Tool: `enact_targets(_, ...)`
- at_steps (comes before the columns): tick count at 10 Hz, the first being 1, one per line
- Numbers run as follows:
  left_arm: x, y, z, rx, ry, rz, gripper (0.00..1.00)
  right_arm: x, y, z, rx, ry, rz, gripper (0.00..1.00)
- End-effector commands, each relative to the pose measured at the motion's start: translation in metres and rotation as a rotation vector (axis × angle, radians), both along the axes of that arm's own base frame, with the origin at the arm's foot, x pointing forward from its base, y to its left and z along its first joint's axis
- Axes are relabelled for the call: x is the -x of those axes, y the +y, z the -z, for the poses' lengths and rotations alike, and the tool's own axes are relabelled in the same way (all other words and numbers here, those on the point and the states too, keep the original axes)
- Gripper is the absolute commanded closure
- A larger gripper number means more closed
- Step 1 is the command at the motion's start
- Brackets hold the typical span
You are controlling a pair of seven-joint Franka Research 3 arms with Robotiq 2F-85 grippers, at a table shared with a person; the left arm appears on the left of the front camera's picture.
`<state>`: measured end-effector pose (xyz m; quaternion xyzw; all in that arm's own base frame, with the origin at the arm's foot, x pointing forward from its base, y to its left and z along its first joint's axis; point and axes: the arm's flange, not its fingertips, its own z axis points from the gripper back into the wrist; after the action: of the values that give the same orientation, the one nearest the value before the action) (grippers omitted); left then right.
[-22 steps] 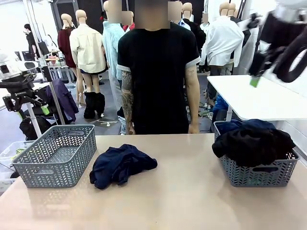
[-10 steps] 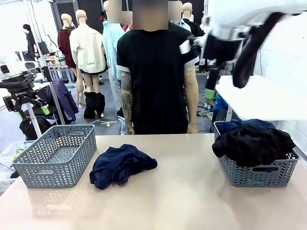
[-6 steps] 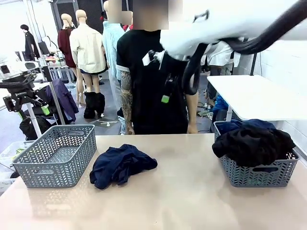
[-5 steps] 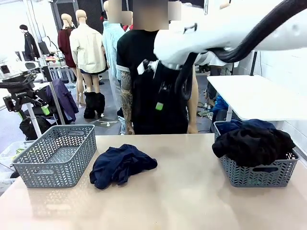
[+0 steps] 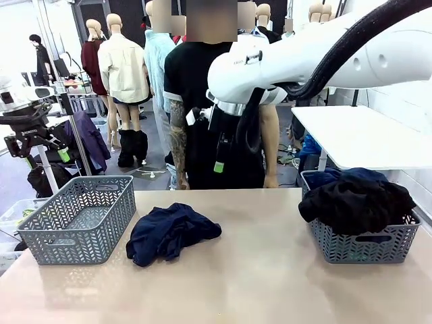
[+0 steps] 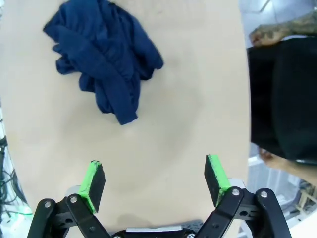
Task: Sort the tops and bottoms.
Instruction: Lift clothes from the center of the table with your right hand.
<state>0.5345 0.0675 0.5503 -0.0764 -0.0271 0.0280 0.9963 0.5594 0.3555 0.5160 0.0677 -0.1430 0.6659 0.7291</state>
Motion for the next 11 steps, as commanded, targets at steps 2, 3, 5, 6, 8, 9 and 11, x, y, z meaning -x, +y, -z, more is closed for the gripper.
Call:
enact_targets(2, 0.001, 0.0, -0.002, -0.002, 0.001, -0.019, 0.0, 0.0, 0.0, 0.0, 0.0, 0.0, 0.0, 0.0)
enact_targets(3, 0.001, 0.0, -0.002, -0.002, 0.001, -0.019, 0.0, -0.015, 0.029, 0.014, 0.02, -0.017, -0.008, 0.0)
enact_targets(5, 0.001, 0.0, -0.002, -0.002, 0.001, -0.019, 0.0, -0.012, 0.069, 0.048, 0.047, -0.041, -0.094, 0.0)
enact_targets(6, 0.001, 0.0, -0.002, -0.002, 0.001, -0.019, 0.0, -0.001, 0.083, 0.063, 0.046, -0.043, -0.138, 0.0)
enact_targets(8, 0.001, 0.0, -0.002, -0.002, 0.001, -0.019, 0.0, 0.019, 0.108, 0.091, 0.05, -0.055, -0.197, 0.0)
enact_targets(9, 0.001, 0.0, -0.002, -0.002, 0.001, -0.019, 0.0, 0.026, 0.112, 0.099, 0.043, -0.008, -0.231, 0.0)
enact_targets(11, 0.001, 0.0, -0.002, -0.002, 0.001, -0.019, 0.0, 0.025, 0.116, 0.109, 0.011, -0.005, -0.271, 0.0)
